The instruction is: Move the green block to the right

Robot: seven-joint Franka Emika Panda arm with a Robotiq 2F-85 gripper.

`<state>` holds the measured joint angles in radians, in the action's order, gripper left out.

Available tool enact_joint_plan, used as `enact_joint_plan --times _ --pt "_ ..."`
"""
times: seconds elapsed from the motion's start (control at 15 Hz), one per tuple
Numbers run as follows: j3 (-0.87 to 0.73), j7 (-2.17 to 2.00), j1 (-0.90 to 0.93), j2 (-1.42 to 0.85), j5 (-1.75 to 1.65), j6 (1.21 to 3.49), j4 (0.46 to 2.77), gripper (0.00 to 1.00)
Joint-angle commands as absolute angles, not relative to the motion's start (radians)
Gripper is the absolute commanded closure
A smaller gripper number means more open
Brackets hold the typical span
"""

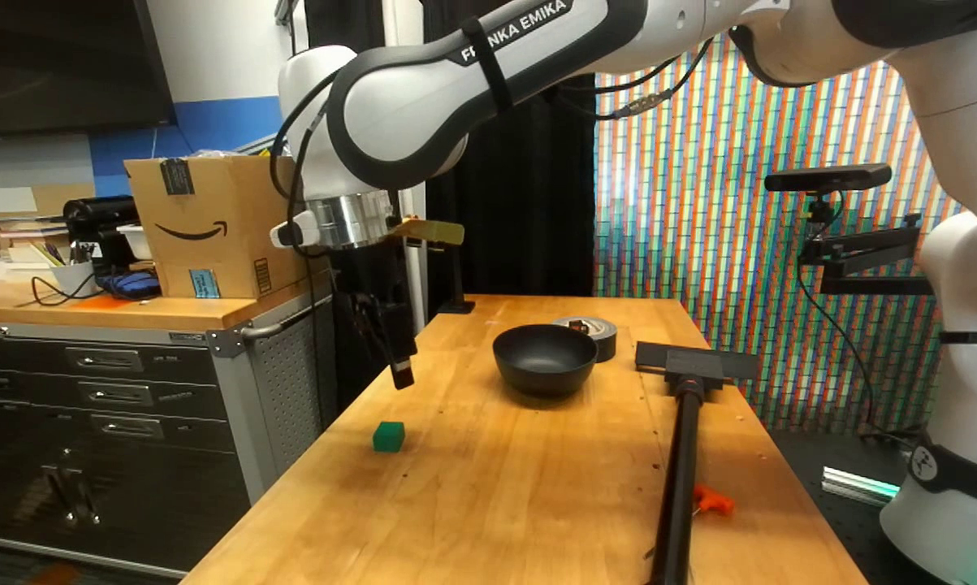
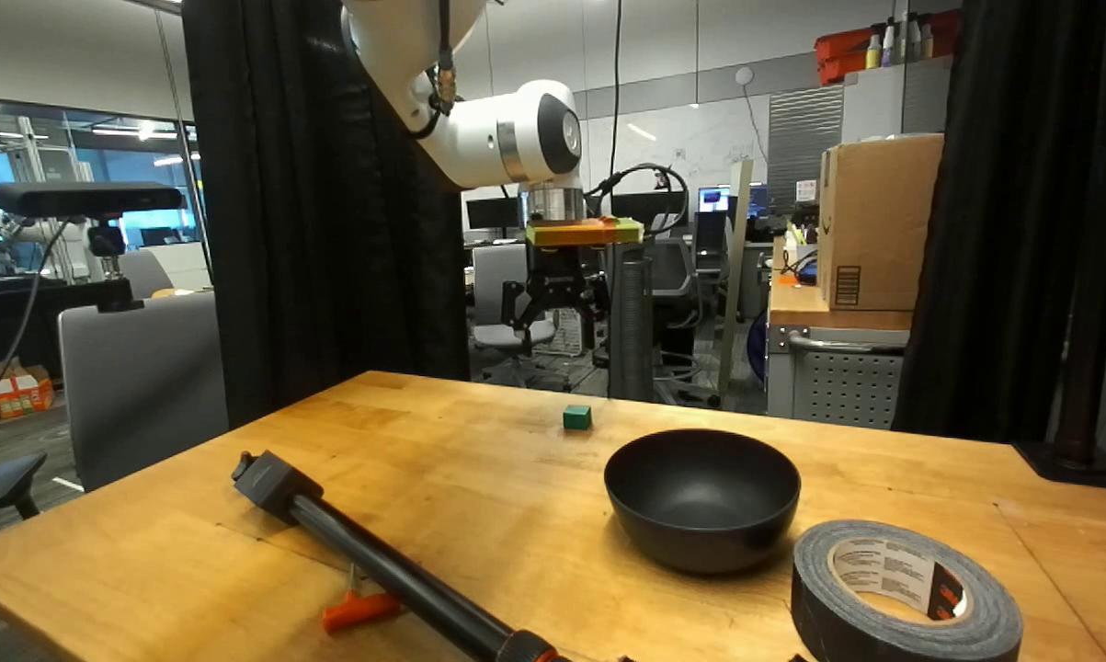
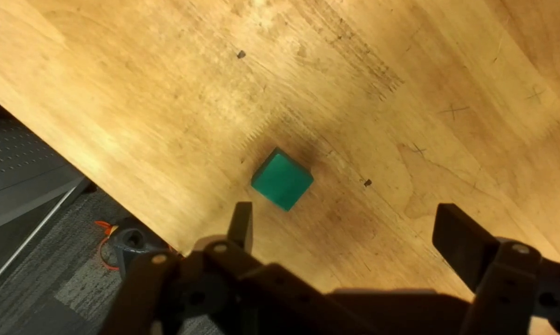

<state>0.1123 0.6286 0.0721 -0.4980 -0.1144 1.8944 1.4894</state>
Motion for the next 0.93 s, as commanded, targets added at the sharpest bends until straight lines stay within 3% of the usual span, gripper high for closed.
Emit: enact_joint_plan --times 0.0,0.87 --pt "0.114 0.64 0.066 -0.541 -0.138 1.91 1.442 0.0" --pt "0.108 0.617 0.086 -0.679 -0.197 1.898 1.328 0.0"
